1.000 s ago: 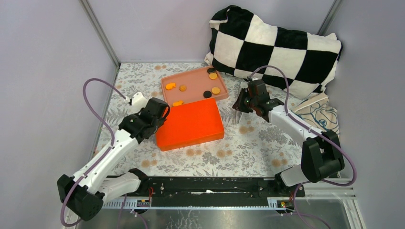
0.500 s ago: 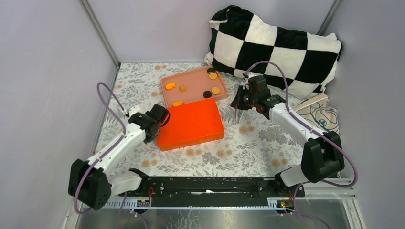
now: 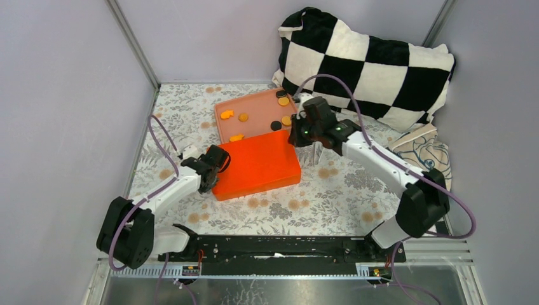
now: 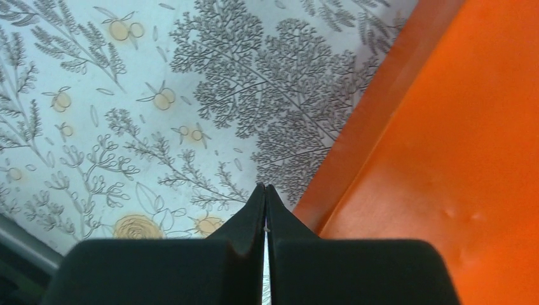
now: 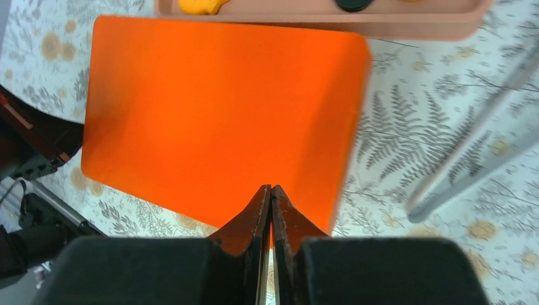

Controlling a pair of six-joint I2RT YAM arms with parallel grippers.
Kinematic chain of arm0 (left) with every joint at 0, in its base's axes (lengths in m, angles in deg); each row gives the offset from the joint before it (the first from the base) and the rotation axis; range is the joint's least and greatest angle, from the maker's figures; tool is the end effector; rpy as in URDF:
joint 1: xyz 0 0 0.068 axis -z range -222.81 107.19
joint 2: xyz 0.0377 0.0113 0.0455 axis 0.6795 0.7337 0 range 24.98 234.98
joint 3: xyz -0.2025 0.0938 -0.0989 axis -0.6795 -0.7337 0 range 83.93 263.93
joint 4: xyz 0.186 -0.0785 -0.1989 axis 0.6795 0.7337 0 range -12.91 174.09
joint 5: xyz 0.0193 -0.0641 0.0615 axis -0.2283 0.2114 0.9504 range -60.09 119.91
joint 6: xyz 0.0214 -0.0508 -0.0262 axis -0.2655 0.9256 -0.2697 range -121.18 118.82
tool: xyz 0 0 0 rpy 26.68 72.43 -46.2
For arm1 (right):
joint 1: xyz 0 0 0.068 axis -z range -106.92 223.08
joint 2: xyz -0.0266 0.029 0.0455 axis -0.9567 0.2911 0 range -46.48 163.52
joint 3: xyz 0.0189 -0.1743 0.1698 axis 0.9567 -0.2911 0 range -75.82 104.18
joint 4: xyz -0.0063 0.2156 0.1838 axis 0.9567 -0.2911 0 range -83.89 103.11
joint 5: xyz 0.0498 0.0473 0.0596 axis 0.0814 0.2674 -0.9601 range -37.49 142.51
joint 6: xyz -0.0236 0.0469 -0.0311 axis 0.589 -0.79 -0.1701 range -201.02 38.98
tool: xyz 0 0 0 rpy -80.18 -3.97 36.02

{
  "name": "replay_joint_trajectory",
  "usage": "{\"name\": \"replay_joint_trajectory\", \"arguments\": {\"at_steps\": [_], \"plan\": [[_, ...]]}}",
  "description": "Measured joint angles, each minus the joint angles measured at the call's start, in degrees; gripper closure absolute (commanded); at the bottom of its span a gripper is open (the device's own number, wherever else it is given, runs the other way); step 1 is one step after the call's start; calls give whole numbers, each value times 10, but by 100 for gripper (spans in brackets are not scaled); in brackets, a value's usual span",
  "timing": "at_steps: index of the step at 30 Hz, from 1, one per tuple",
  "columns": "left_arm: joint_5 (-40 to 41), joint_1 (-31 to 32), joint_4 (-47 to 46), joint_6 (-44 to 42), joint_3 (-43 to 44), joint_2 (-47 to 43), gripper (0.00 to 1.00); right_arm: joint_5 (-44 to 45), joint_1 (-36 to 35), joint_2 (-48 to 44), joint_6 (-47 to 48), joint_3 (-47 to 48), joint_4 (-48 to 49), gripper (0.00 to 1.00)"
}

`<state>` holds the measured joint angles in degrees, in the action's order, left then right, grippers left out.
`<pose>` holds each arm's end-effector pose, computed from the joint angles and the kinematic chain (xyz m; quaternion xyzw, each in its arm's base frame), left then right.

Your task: Pack the cookies

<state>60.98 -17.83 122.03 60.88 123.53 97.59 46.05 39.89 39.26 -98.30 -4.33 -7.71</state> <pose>0.2196 -0.0762 0.1306 -0.3313 0.8995 0.1236 0.2567 0.3112 0.2096 0.2706 -0.1483 0.8738 0.2415 0.3952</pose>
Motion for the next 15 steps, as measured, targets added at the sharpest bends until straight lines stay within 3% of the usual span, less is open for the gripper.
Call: {"name": "replay_joint_trajectory", "arguments": {"at_steps": [7, 15], "plan": [[-11, 0, -42, -22, -5, -22, 100, 25, -74, 105, 12, 49, -21, 94], [-16, 0, -62, -40, -8, -25, 100, 58, -79, 194, 4, 78, -44, 95]]}}
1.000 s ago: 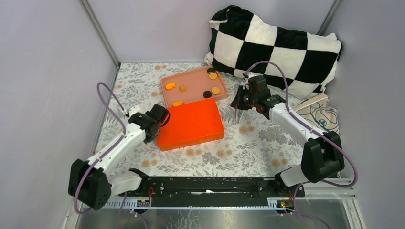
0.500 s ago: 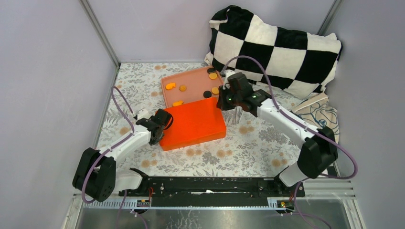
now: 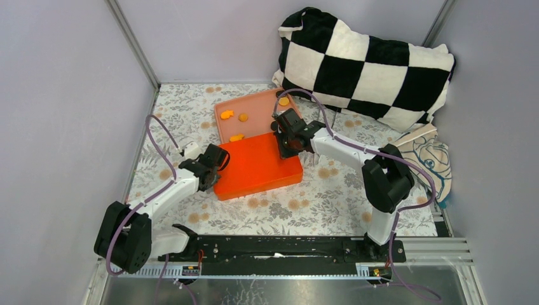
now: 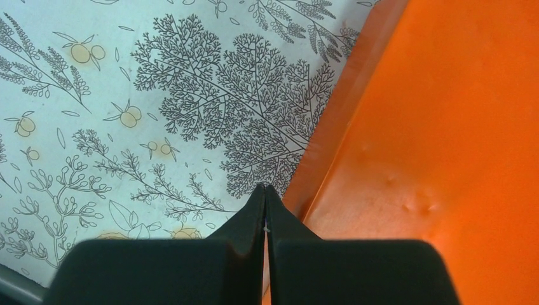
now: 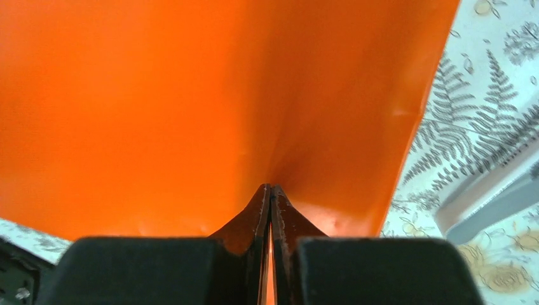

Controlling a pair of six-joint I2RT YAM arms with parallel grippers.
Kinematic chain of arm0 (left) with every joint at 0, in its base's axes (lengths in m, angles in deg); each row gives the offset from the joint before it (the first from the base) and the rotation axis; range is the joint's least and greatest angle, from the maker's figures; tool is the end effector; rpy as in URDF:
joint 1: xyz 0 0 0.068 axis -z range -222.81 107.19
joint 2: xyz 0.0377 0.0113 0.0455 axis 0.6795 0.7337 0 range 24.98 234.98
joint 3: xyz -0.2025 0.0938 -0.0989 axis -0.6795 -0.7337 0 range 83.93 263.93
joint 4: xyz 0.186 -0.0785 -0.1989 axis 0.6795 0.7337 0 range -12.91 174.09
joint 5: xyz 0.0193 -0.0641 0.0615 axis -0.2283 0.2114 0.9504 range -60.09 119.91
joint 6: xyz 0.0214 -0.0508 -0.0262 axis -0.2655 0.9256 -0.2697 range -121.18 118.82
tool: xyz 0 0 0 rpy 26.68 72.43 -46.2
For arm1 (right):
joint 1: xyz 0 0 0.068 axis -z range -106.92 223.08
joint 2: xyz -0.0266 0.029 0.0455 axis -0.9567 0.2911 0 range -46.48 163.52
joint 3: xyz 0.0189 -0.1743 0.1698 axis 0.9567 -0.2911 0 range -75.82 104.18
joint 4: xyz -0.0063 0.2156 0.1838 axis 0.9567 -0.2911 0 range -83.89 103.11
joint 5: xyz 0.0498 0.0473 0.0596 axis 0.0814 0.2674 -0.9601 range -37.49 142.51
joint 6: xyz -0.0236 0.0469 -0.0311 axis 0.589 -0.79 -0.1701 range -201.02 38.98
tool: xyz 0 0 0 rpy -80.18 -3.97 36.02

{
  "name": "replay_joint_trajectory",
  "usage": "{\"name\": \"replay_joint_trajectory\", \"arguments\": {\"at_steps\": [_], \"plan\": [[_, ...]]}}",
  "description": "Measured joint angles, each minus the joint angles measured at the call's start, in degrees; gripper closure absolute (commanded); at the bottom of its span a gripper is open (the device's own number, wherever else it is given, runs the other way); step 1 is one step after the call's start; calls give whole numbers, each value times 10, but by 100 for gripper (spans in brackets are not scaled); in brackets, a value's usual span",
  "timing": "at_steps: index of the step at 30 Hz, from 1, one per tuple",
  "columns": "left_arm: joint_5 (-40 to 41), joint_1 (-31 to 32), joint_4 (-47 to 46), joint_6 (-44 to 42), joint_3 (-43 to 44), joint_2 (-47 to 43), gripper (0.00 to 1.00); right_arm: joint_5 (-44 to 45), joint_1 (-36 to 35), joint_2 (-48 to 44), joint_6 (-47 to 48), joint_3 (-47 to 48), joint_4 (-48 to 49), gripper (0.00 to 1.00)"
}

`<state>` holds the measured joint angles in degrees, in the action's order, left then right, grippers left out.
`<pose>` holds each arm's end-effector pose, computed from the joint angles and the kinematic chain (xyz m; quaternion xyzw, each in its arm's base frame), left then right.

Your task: Pack the cookies

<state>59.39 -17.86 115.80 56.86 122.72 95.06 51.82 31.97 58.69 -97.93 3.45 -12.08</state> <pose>0.2266 -0.0806 0.1388 -0.3136 0.9004 0.0765 0.2917 0.3192 0.2792 0.1832 -0.1996 0.9215 0.1665 0.2885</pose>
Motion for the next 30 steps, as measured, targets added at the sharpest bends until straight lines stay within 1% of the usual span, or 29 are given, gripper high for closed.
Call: {"name": "replay_joint_trajectory", "arguments": {"at_steps": [6, 11, 13, 18, 21, 23, 26, 29, 30], "plan": [[-6, 0, -17, -15, -6, -1, 100, 20, 0, 3, -18, 1, -4, 96], [-10, 0, -21, -18, -6, -9, 100, 32, 0, -1, -17, 2, -6, 91], [-8, 0, -17, -18, -5, -28, 100, 38, 0, -8, -16, 2, -8, 90], [10, 0, -1, -17, 6, -116, 100, 56, 0, -61, -8, 2, -8, 82], [17, 0, 5, -18, 19, -163, 100, 72, 0, -103, -5, 2, -6, 81], [20, 0, 7, -17, 25, -176, 100, 78, 0, -128, -4, 2, -7, 81], [20, 0, 11, -17, 27, -172, 100, 82, 0, -155, 2, -10, 7, 81], [20, 0, 23, -18, 27, -160, 100, 86, 0, -197, 9, -58, 29, 75], [20, 0, 26, -18, 27, -158, 100, 89, 0, -209, 11, -72, 30, 66]]}}
